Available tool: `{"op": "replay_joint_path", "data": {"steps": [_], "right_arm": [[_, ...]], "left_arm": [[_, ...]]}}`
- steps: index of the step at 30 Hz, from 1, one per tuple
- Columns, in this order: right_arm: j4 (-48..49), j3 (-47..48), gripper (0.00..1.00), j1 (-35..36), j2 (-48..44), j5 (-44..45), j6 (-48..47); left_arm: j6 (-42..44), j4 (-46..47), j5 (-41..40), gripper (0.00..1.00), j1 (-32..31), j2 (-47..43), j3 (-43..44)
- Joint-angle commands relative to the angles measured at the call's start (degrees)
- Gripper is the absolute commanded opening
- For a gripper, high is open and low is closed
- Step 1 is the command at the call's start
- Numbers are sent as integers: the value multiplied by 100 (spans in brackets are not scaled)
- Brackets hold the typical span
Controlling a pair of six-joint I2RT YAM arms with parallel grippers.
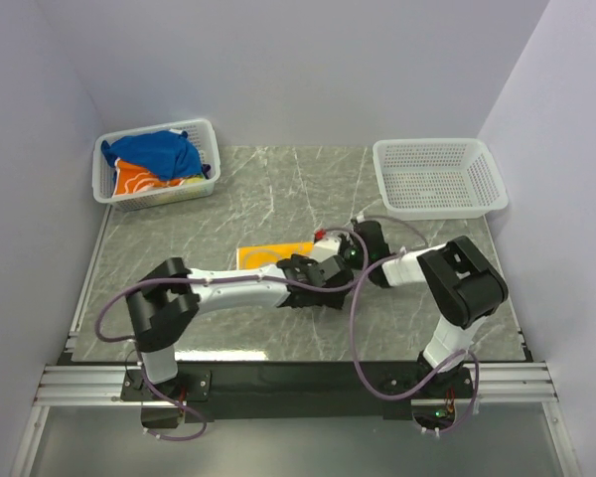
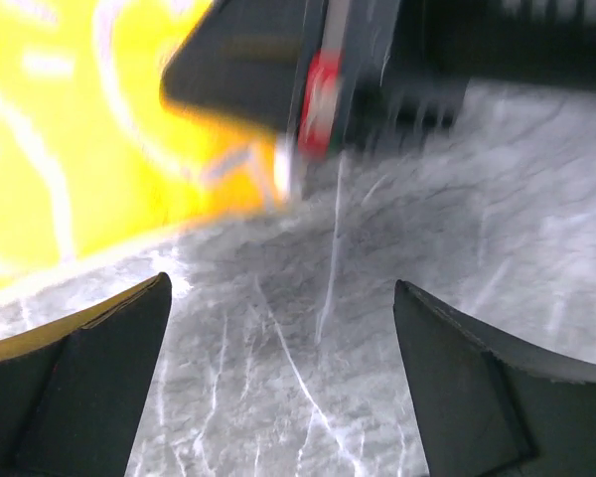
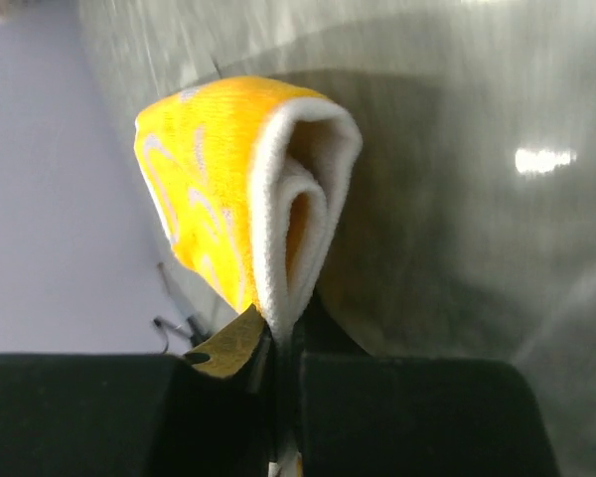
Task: Fold and stack the towels
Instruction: Neatly place the folded towel into the bin
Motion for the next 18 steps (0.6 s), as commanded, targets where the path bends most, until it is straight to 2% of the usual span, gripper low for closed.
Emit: {"op": "replay_joint_path", "data": {"steps": [1, 6, 9, 10, 12, 16, 18], "right_arm": [[-1578, 780, 0, -290, -142, 166, -1422], [-3081, 1922, 0, -703, 113, 526, -2494], [-4074, 2836, 0, -896, 262, 667, -3398], [-4338, 3108, 0, -993, 315, 702, -3575], [-5004, 3873, 0, -1081, 429, 851, -4066], [-6096, 5165, 0, -1230, 570, 1554, -4876], [-6709, 5964, 0, -1353, 745, 1861, -5358]], "left_arm": [[-43, 195, 154, 99, 253, -802, -222], [88, 335, 514, 99, 789, -1786, -897], [273, 380, 935, 99, 1438, -2401, -1329], [343, 353, 989, 99, 1832, -2542, -1400], [597, 240, 1007, 99, 2238, -2876, -1497], [1072, -138, 1147, 99, 3467, -3176, -1401], [1222, -218, 1322, 99, 3768, -3255, -1287]]}}
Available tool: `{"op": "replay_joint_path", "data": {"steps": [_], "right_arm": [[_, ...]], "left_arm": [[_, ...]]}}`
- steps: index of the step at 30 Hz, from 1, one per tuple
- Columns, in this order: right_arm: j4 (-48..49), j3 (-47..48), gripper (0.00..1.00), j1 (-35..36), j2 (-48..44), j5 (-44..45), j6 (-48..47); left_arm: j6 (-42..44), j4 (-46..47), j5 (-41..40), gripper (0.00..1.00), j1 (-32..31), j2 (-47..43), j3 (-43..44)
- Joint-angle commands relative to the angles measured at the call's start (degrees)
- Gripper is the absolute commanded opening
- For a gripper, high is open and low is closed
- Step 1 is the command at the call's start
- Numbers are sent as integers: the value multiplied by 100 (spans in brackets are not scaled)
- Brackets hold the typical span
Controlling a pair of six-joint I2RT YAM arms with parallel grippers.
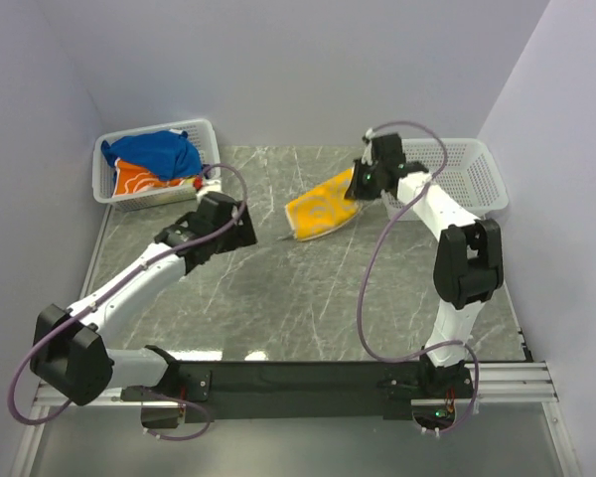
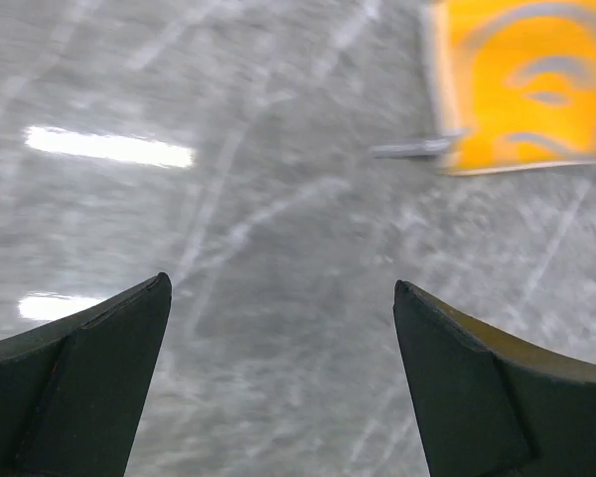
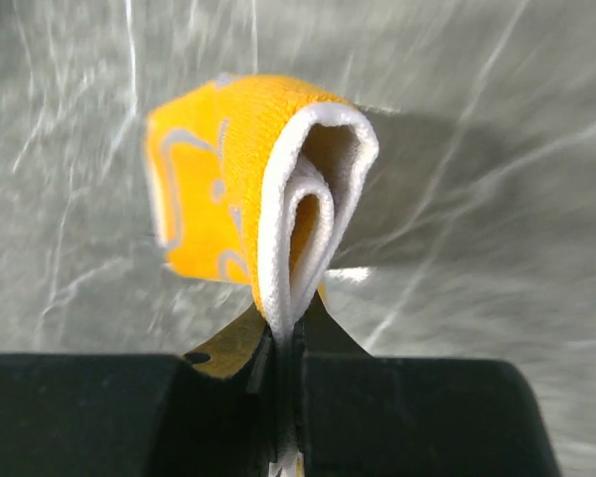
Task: Fold and stack the towels
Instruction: Neatly place the folded towel into the bin
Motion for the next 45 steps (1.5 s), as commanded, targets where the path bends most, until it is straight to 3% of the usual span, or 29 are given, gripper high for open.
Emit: {"op": "replay_joint_path", "data": {"steps": [1, 8, 15, 25, 38, 45], "right_arm": [[-1480, 1240, 0, -206, 156, 885, -1312], [-2500, 3156, 0, -997, 981, 615, -2438], [-2739, 3932, 0, -1567, 1369, 422, -3194], [-2625, 4197, 0, -1947, 1694, 1054, -3810], [-1062, 3178, 0, -2087, 1686, 1880, -4197], [-867, 3063, 0, -2096, 1870, 2170, -4302]], "left_arm": [[529, -236, 407, 100, 623, -217, 183], [1056, -157, 461, 99, 1302, -59, 148], [1163, 46, 65, 99, 1408, 213, -81], [1154, 54, 21, 99, 1504, 600, -72], [1154, 81, 30, 99, 1531, 846, -81], [1163, 81, 47, 100, 1531, 960, -81]]}}
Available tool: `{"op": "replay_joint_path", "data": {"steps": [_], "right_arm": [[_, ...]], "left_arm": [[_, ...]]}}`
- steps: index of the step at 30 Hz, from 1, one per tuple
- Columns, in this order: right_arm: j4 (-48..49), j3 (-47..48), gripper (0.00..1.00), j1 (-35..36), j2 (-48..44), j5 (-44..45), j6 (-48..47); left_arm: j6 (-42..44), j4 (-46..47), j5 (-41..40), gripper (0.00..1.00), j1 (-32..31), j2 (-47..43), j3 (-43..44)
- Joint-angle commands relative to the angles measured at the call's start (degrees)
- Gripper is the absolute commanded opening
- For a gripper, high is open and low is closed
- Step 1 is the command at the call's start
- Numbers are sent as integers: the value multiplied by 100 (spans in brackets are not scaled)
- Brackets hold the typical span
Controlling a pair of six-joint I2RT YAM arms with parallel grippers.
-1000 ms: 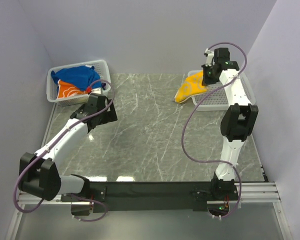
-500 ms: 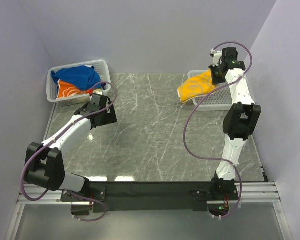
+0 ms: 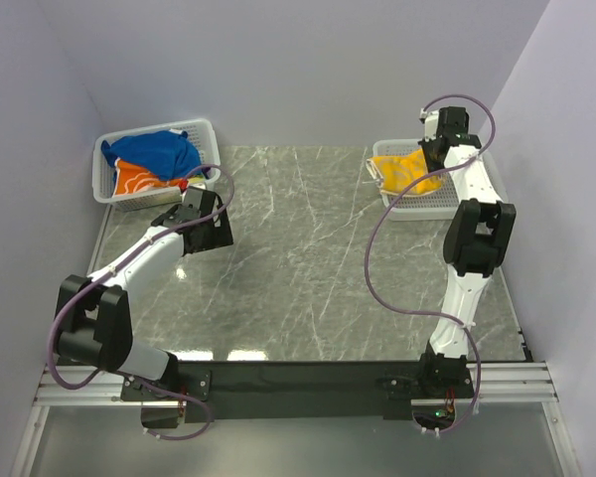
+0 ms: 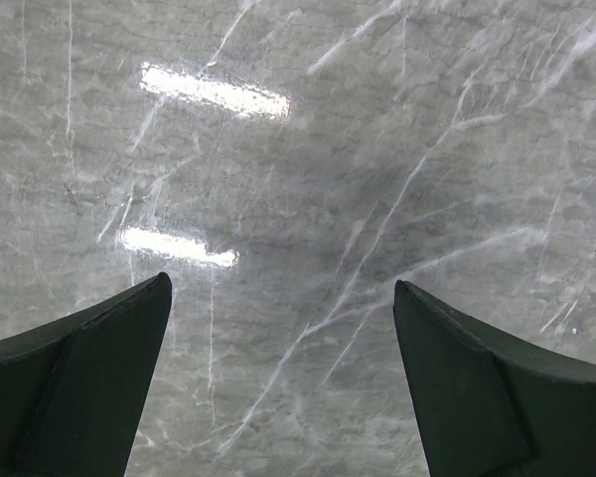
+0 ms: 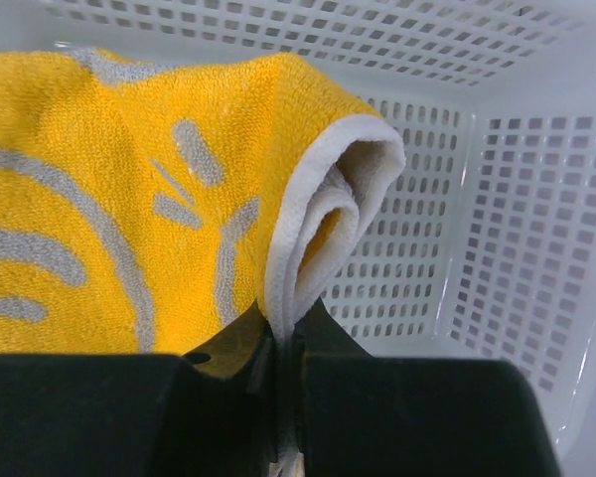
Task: Fold and stack the towels
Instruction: Neatly place the folded towel into the bin
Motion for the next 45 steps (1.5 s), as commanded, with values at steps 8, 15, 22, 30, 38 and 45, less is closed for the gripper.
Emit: {"op": "replay_joint_path", "data": {"steps": [8, 15, 22, 30, 38, 45], "right_arm": [[734, -243, 0, -55, 124, 723, -235], [849, -322, 0, -55, 115, 1013, -244], [981, -428, 0, -81, 194, 1242, -209], [1007, -367, 6, -99, 397, 1443, -33], [1122, -77, 58, -107, 406, 3015, 537], [481, 126, 71, -55, -568, 3677, 1916]], "left_arm": [[92, 127, -42, 99, 23, 113, 2], [92, 118, -25, 99, 23, 130, 2], [92, 118, -16, 99, 23, 139, 2], [92, 109, -7, 99, 23, 122, 11], [83, 109, 10, 99, 23, 43, 20], [57, 127, 54, 99, 31, -273, -6]]}}
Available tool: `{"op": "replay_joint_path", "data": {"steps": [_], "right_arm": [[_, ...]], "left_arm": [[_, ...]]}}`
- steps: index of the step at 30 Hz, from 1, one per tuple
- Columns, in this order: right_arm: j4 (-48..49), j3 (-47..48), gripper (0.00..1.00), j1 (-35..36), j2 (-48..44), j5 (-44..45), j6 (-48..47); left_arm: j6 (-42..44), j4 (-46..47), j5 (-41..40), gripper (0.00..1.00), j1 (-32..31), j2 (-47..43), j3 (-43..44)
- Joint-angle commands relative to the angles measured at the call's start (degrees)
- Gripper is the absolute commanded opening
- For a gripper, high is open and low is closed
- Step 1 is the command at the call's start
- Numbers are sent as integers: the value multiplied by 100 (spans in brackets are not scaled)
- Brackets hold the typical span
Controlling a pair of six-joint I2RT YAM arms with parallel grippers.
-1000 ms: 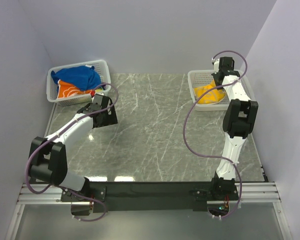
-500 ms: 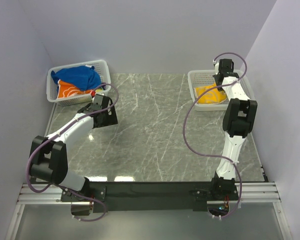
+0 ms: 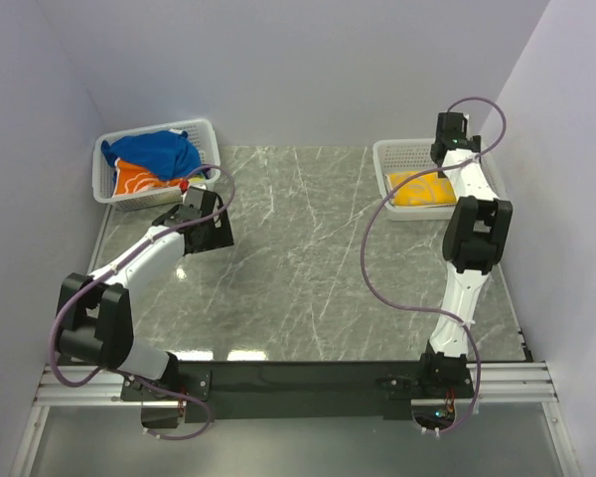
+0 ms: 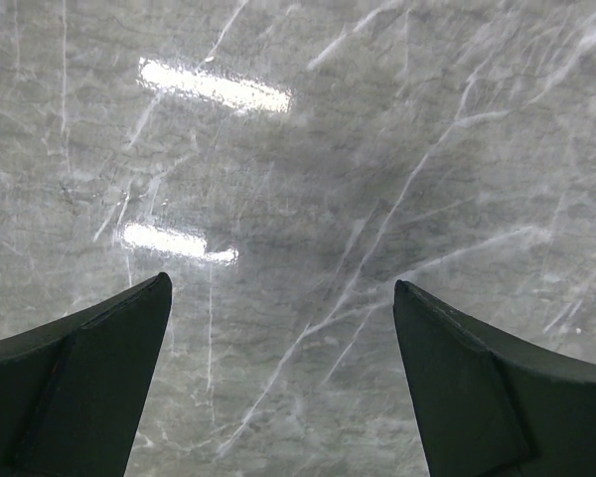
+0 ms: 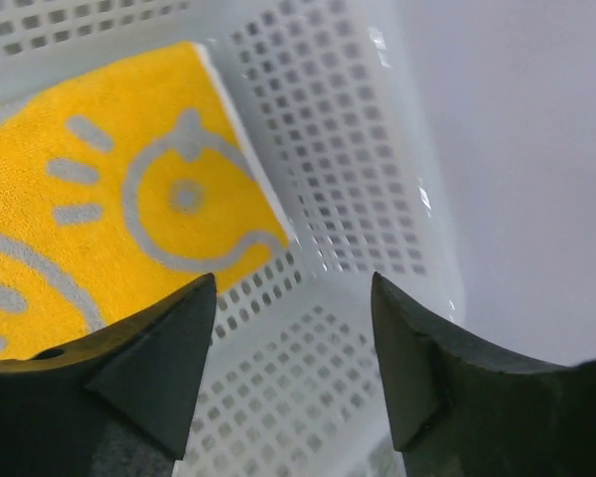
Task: Fold and stack the towels
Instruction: Neatly place the folded towel into the bin, then grab crumpled towel
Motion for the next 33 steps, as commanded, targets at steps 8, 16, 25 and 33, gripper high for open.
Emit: {"op": "replay_joint_path", "data": {"steps": [8, 16, 25, 33], "right_arm": [[-251, -1598, 97, 26, -3550, -2361, 2603], [443, -3959, 97, 131, -6020, -4447, 3175], [1560, -5553, 92, 1537, -7586, -4456, 3369], [1894, -6275, 91, 1951, -7684, -4807, 3220]], "left_arm": [[-187, 265, 201, 99, 233, -1016, 107], [-634, -174, -220, 99, 892, -507, 1826], [-1496, 186, 210, 95, 1999, 1836, 3858], [-1698, 449, -9, 88, 2281, 3351, 4967]]}}
